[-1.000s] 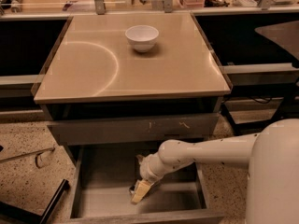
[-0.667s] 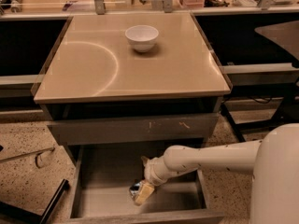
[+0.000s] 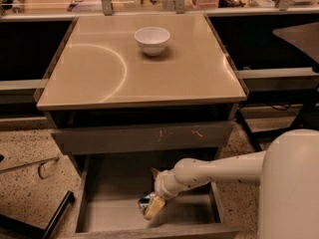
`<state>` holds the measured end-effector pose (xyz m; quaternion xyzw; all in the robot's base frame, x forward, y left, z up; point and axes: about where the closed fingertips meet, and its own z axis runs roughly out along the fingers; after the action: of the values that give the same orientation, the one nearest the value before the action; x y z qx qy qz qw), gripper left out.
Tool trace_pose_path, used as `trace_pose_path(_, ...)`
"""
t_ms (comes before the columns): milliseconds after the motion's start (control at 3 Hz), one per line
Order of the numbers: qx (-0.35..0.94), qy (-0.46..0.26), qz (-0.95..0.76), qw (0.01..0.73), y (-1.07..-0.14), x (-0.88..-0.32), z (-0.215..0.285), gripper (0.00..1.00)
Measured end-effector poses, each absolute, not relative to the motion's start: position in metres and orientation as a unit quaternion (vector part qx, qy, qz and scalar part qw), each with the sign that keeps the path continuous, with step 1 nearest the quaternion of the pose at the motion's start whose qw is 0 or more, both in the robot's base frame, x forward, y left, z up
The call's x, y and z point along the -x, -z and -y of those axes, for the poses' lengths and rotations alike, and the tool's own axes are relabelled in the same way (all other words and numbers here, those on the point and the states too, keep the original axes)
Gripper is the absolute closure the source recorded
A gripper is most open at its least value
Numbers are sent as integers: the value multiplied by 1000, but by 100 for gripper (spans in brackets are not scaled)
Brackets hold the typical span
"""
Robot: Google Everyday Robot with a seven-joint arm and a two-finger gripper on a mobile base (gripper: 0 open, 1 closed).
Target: Pick redbull can from middle drawer and place on counter
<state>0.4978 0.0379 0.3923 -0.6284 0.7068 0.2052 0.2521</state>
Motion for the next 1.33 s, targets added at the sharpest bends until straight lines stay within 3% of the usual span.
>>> trace_pose_path(1000,646,-201,-708,201,-353,-502,-42,0)
trace_pose_path(1333,644,-202,-713,192,-345,-495,-38,15)
